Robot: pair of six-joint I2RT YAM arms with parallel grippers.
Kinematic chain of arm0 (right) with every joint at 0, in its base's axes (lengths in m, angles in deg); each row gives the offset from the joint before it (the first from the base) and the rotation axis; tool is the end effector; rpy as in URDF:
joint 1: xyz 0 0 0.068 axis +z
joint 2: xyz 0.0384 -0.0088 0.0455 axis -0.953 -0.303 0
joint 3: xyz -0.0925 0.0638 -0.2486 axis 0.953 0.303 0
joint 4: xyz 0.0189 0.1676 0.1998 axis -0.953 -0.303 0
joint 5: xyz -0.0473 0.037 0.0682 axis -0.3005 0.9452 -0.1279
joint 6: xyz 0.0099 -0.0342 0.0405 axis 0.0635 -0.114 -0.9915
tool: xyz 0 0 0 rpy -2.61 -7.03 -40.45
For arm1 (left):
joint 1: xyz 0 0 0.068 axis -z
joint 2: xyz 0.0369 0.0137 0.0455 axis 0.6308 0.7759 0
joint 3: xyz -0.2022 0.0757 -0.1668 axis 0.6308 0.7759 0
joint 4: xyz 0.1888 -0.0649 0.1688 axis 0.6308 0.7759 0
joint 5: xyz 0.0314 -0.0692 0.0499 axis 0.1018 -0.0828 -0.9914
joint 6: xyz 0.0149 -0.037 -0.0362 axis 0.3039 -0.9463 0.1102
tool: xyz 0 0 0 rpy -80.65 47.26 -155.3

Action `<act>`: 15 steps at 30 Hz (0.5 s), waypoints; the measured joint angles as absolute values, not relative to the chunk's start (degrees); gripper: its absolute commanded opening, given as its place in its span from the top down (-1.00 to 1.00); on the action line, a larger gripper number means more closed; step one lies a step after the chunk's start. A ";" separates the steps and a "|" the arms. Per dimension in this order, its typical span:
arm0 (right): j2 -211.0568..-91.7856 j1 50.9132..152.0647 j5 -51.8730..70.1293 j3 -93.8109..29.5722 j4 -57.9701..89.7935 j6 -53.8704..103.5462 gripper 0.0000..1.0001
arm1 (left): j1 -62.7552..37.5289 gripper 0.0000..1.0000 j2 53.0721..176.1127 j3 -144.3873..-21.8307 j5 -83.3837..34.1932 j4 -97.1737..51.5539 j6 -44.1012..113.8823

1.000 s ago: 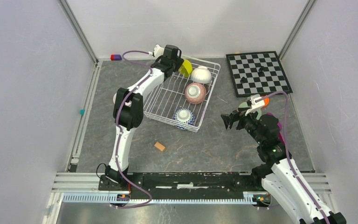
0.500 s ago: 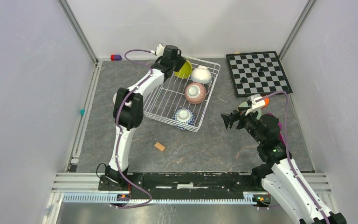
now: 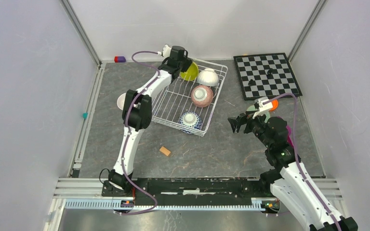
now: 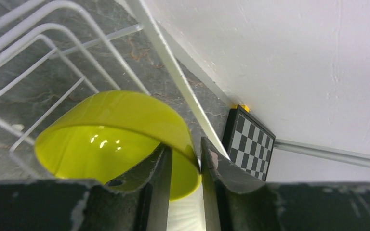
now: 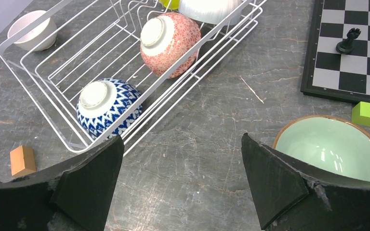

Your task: Unload the bowls from the dish rack

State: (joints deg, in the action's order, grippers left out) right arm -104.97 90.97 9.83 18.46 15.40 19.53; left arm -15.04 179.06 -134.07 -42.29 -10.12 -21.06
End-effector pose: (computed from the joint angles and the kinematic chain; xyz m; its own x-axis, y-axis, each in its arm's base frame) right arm 0.1516 0.0565 0.2617 -0.2664 0.1296 -0.9551 -0.4039 0.8847 0.2327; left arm 0.5234 -0.2275 0.2205 -0.4092 -0.8156 -0.4091 -0.2844 0.5400 -0.7921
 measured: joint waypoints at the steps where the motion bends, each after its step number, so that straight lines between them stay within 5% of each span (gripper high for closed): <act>1: -105.10 90.97 9.80 18.46 15.40 19.53 -0.96 | -15.08 0.50 179.80 -135.10 -42.18 -10.07 -21.06; 3: -105.45 90.97 9.80 18.46 15.43 19.53 -0.96 | -15.28 0.95 181.94 -138.35 -41.39 -9.53 -21.32; 9: -105.87 90.97 9.80 18.46 15.40 19.51 -0.96 | -16.48 0.95 184.09 -142.35 -38.68 -9.22 -21.84; 15: -105.08 90.97 9.80 18.46 15.36 19.51 -0.96 | -17.16 0.95 178.40 -131.60 -36.10 -15.65 -21.78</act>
State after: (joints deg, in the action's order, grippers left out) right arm -105.08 90.97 9.80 18.46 15.36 19.51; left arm -17.16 178.40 -131.60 -36.10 -15.65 -21.78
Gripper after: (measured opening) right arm 0.982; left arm 0.068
